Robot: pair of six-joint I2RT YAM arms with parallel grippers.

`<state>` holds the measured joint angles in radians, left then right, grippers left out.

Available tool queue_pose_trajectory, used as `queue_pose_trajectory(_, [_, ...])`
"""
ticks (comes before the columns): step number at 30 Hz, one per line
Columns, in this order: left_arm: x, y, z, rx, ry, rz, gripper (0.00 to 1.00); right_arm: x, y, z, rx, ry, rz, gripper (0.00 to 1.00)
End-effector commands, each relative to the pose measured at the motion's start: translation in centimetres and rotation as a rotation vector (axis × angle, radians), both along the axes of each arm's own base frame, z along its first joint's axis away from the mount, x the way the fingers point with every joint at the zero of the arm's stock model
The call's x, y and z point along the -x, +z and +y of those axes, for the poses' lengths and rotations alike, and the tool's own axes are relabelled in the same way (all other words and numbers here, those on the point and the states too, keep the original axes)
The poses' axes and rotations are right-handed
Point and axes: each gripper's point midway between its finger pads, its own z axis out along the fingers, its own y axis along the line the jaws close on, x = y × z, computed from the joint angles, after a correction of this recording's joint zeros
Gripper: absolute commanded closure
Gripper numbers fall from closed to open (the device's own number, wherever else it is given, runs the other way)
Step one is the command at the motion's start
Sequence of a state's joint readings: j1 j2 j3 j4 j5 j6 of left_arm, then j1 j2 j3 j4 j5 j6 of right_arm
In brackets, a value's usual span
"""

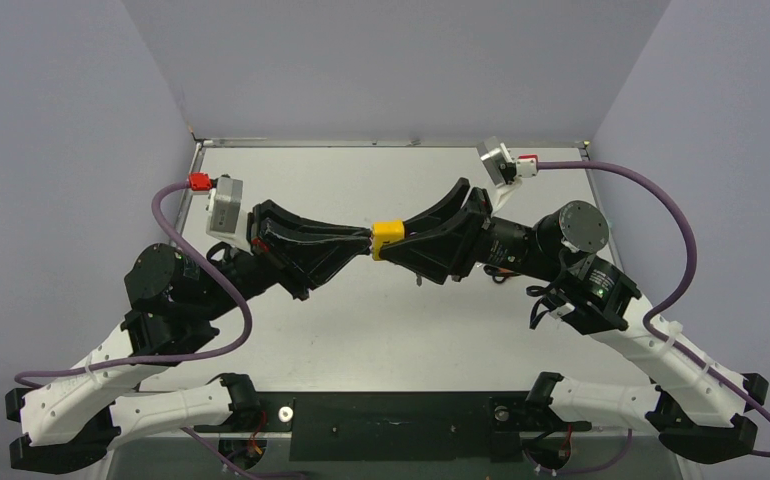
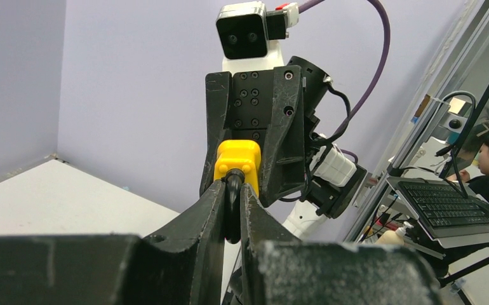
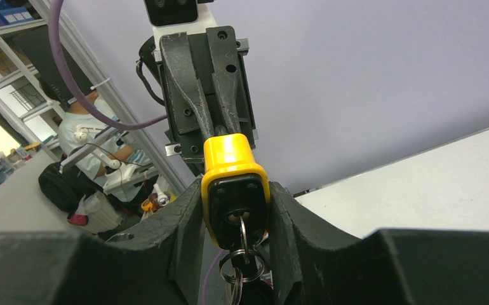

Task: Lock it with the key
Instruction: Lock the lock.

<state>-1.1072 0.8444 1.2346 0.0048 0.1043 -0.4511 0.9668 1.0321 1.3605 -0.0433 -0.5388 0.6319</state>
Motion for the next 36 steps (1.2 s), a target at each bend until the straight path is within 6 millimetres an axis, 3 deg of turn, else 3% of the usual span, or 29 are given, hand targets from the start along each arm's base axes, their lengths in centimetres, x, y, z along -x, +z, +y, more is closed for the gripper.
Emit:
queue_pose_trajectory(1, [0.6,-9.8,-4.2,-0.318,-0.107,0.137,1.00,-1.4,2.9,1.1,-0.080,-0.076,-0.077,1.00])
queue_pose_trajectory(4, [0.4,-9.1,-3.2,-0.327,-0.072,0.128,1.00,-1.4,3.0,0.3,-0.082,-0.099,-0.084,1.00])
queue_pose_trajectory(7, [0.6,-6.9,-1.8,-0.305,-0.047,0.091,0.98,-1.3,2.6,-0.5,-0.070,-0.117,-0.095,1.00])
queue_pose_trajectory(12, [1.4,-4.8,0.2,-0.307,-0.039,0.026,0.76,-0.3,1.9,-2.0,-0.052,-0.107,-0.100,1.00])
queue_pose_trajectory(16, [1.8,-3.4,1.3,-0.297,-0.038,-0.005,0.67,0.6,1.6,-2.8,-0.046,-0.090,-0.106,1.00])
queue_pose_trajectory(26, [1.8,-1.8,3.1,-0.287,0.009,-0.046,0.59,1.7,0.5,-3.4,-0.024,-0.051,-0.100,1.00])
queue_pose_trajectory(36, [2.6,-1.3,2.6,-0.285,-0.041,-0.066,0.57,1.9,0.4,-3.2,-0.021,-0.040,-0.100,1.00])
